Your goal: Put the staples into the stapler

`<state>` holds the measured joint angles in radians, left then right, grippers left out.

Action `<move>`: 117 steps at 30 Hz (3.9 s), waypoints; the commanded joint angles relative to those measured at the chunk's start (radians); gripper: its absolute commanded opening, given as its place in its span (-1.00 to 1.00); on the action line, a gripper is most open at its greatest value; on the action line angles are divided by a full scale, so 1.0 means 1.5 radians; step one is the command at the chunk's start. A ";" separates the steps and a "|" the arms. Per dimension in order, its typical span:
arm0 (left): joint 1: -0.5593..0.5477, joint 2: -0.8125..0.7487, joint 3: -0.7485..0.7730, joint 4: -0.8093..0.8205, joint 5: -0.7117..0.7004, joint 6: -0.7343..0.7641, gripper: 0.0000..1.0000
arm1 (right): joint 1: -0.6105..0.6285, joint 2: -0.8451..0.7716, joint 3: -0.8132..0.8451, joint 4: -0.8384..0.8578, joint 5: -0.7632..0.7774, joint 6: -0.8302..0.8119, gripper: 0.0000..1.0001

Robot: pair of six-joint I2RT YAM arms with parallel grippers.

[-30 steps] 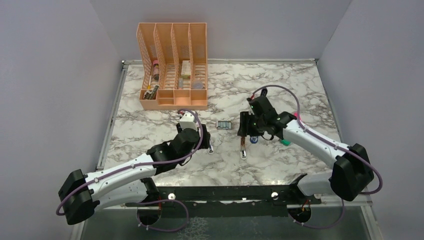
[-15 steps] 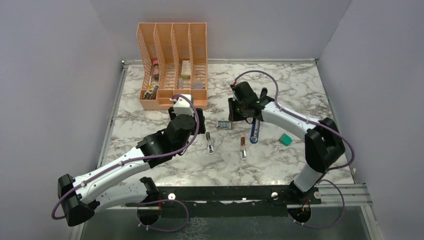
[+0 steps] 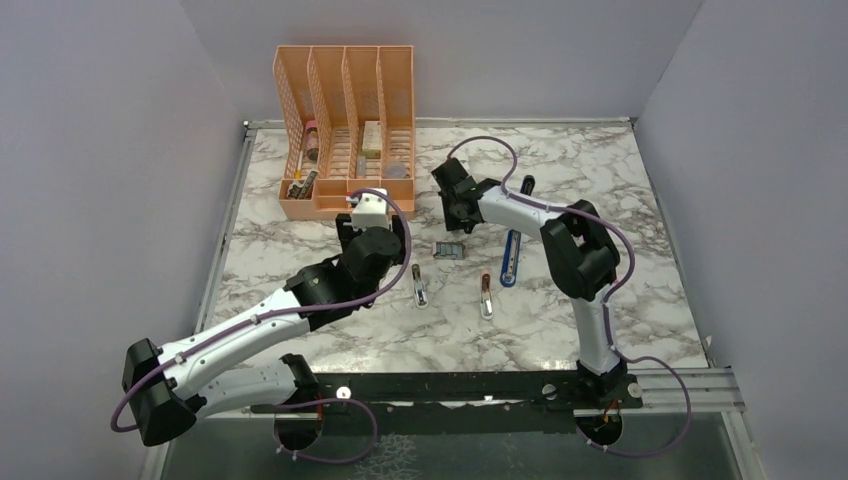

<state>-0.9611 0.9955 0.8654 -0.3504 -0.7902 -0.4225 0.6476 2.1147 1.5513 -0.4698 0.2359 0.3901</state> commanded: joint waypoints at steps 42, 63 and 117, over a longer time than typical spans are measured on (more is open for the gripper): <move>0.013 -0.012 -0.040 0.012 -0.012 -0.014 0.42 | 0.062 -0.158 -0.102 -0.032 -0.112 -0.065 -0.43; 0.014 -0.017 -0.048 0.012 -0.016 -0.019 0.43 | 0.074 -0.087 -0.063 -0.024 -0.113 -0.059 -0.49; 0.014 -0.027 -0.056 0.012 -0.020 -0.022 0.43 | 0.090 -0.071 -0.053 -0.024 -0.062 -0.058 -0.53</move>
<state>-0.9443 0.9760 0.7929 -0.3450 -0.7952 -0.4484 0.7734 2.0190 1.4483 -0.5171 0.1059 0.3050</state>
